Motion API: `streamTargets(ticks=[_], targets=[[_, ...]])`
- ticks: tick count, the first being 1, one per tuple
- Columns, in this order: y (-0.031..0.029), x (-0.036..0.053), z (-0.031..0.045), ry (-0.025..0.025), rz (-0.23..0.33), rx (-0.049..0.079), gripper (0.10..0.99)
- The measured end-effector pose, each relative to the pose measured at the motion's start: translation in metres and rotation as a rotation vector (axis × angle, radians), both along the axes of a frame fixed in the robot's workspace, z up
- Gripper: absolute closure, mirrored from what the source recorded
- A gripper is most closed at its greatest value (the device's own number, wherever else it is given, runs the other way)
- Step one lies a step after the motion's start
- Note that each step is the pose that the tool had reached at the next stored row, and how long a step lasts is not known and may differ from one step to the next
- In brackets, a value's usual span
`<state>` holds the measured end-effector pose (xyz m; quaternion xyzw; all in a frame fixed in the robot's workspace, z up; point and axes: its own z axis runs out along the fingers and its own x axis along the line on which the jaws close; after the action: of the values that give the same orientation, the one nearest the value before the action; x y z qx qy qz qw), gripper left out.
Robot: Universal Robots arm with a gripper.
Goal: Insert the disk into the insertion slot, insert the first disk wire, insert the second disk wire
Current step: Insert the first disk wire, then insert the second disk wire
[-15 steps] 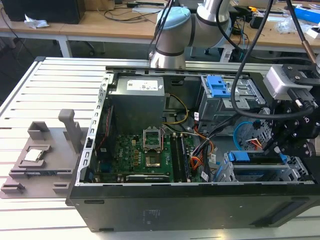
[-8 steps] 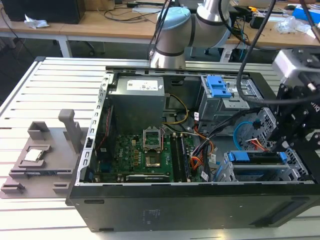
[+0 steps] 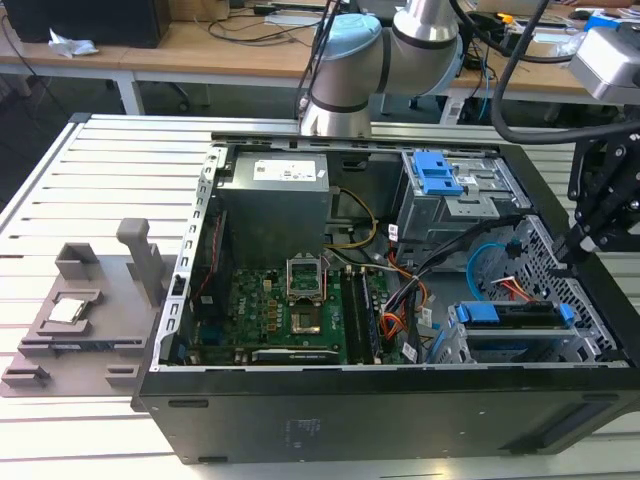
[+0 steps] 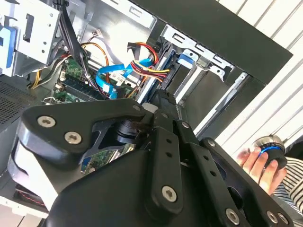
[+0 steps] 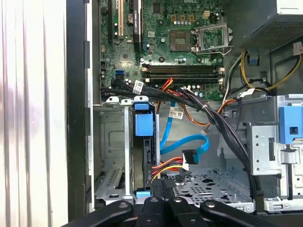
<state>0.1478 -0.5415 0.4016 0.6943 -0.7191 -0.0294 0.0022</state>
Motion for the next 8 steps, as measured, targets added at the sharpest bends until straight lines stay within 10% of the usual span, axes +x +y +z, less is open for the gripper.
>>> streamTargets(ticks=[8], targets=[[0.0,0.0,0.0003,0.0,0.0,0.0,0.98]])
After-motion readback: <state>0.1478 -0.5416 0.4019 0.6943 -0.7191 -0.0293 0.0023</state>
